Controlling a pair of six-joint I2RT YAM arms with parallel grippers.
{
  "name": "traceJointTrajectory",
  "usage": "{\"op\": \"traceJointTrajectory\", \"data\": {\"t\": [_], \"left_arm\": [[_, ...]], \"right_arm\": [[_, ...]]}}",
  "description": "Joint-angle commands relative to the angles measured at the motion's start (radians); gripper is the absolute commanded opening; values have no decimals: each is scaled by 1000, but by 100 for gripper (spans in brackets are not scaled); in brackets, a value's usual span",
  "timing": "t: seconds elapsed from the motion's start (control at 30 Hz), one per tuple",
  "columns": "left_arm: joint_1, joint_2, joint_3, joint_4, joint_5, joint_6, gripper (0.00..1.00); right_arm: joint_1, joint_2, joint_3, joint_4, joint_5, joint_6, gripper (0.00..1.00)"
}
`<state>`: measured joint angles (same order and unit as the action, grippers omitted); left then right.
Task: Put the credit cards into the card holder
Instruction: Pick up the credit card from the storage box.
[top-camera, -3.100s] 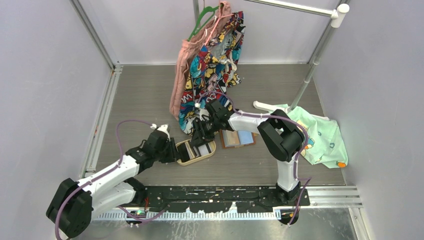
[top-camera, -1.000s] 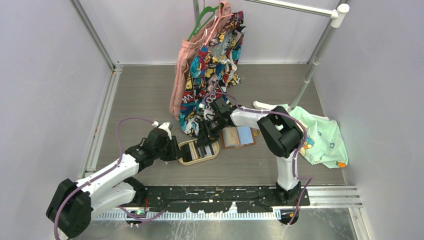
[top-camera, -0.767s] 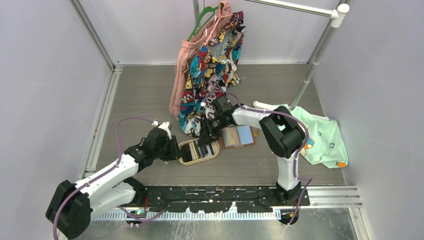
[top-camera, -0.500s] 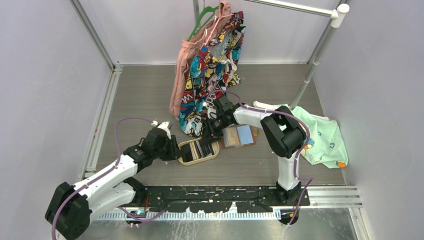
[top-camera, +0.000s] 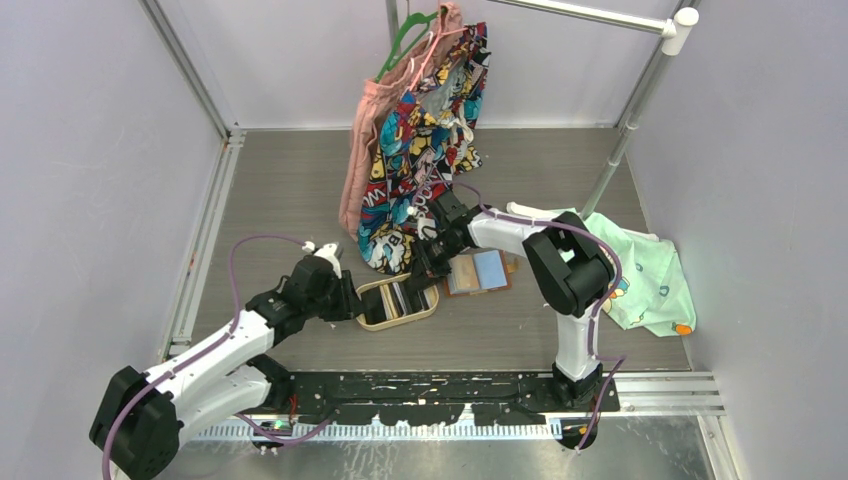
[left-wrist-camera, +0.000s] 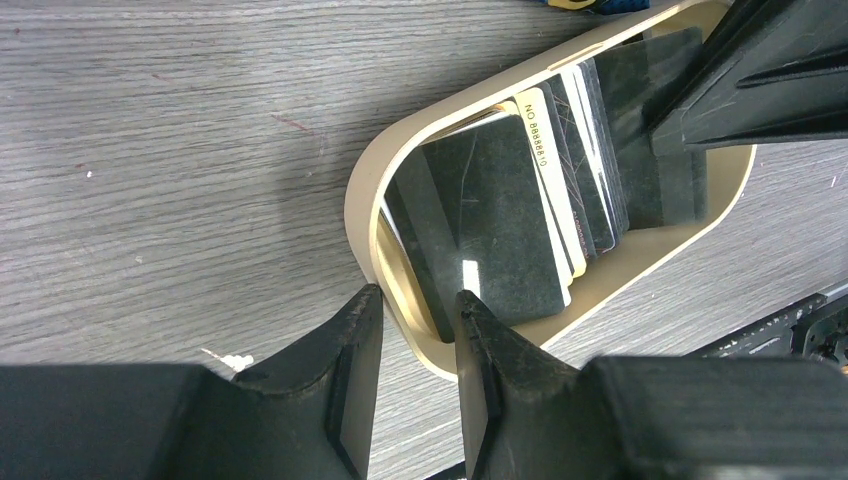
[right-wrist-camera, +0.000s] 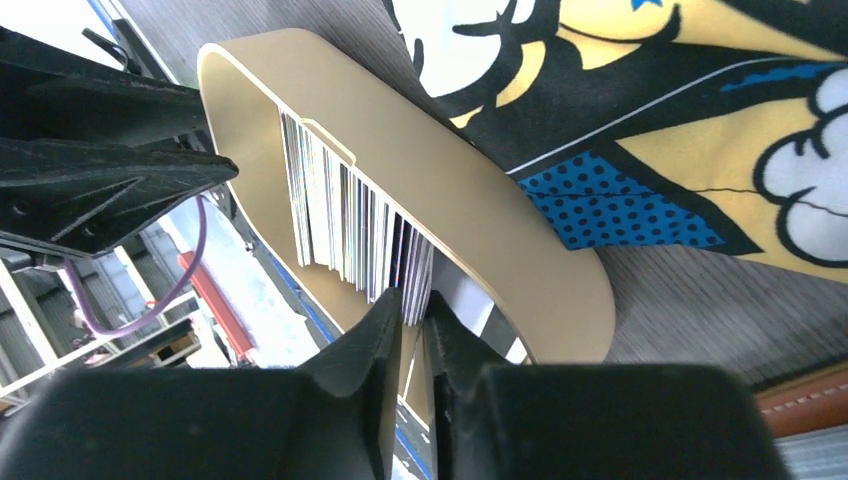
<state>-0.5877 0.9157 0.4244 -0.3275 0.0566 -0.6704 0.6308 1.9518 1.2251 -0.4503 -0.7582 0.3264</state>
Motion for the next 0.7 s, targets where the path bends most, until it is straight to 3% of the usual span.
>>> {"op": "traceJointTrajectory", "data": {"t": [0.0,0.13,0.33,0.53,0.67], "left_arm": [[-4,-22,54,23,28,14,33],[-3,-33,62,21,42,15,33],[-4,-119,47,121,125,7,38],[-4,-196,-2,310,209,-7,54],[-3,-206,-67,549,284,-28,63]], "right_arm": [[-4,-78,48,-28,25,-46,14],[-5,-102,63,-61,55,-89,2],[-22,-185,71,-127,69,-208,1],[-81,-239,74,-201,-39,-321,1],[-122,-278,68,-249,-152,-418,1]]}}
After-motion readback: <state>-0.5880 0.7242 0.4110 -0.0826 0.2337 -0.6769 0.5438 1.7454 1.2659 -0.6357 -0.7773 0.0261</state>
